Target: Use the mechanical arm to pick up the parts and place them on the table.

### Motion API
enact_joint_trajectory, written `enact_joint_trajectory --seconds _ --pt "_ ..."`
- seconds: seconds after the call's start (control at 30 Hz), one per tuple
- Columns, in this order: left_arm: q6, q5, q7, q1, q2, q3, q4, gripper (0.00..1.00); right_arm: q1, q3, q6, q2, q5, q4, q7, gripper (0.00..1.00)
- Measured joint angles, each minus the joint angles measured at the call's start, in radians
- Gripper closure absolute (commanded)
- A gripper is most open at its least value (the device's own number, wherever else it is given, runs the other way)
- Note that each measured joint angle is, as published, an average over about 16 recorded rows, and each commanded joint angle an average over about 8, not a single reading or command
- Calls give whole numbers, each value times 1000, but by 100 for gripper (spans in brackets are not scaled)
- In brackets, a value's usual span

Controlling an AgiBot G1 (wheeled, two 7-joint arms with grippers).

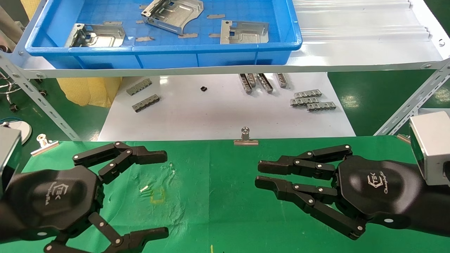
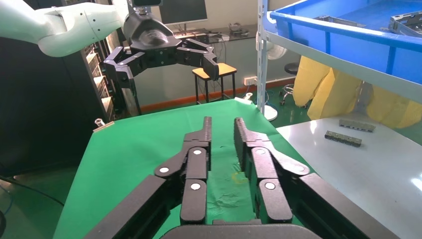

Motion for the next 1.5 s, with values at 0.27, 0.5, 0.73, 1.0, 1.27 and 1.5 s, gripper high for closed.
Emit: enact_joint_trajectory --seconds 0.27,0.5,0.73,1.0,1.27,1.5 --pt "-2 1 -1 -6 3 0 3 0 0 0 0 0 0 0 0 100" --pt "-28 39 -10 -93 33 9 48 0 0 0 0 0 0 0 0 100" --pt "-87 168 -18 -319 134 59 211 0 0 0 0 0 0 0 0 100" --pt "-232 402 19 -654 337 161 571 0 0 0 0 0 0 0 0 100" --pt "-486 585 77 -878 538 239 943 0 0 0 0 0 0 0 0 49" --pt "-677 654 93 -954 643 269 1143 76 0 0 0 0 0 0 0 0"
